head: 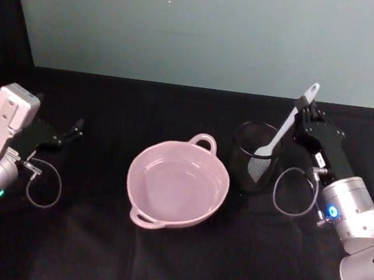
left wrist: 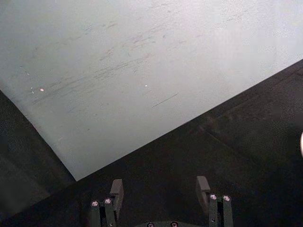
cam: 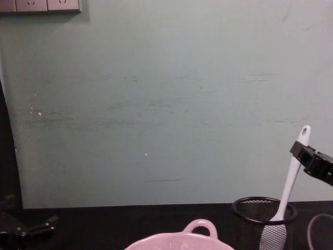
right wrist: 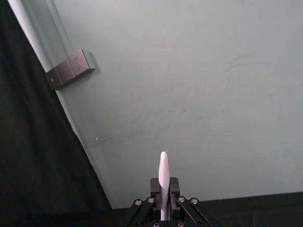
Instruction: Use the one hand to pick up the spoon and stir the clear water in the bowl.
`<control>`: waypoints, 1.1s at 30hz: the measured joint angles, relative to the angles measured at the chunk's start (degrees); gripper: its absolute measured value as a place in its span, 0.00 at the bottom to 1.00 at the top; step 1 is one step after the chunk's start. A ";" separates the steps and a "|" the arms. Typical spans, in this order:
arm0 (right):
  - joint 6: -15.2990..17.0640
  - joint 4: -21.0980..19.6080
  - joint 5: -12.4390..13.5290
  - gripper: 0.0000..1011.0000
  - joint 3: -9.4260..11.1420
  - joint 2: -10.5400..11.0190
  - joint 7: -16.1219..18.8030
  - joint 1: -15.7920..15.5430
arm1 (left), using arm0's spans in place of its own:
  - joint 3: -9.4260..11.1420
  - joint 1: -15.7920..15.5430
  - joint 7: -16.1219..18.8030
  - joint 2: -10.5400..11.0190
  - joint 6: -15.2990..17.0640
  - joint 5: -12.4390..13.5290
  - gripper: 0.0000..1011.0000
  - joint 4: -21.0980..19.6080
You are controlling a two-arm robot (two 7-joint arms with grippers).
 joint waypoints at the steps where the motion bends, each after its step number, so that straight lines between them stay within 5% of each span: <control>1: 0.18 0.13 -0.01 0.11 0.07 -0.10 -0.18 -0.07 | 0.00 0.00 0.00 0.00 0.00 0.00 1.00 0.00; 21: 0.80 0.65 0.05 0.11 0.48 -0.37 -0.55 -0.34 | 0.00 0.00 0.00 0.00 0.00 0.00 1.00 0.00; 25: 0.80 0.64 0.04 0.17 0.47 -0.36 -0.57 -0.33 | 0.00 0.00 0.00 0.00 0.00 0.00 1.00 0.00; 33: 0.80 0.62 0.02 0.44 0.44 -0.35 -0.61 -0.29 | 0.00 0.00 0.00 0.00 0.00 0.00 1.00 0.00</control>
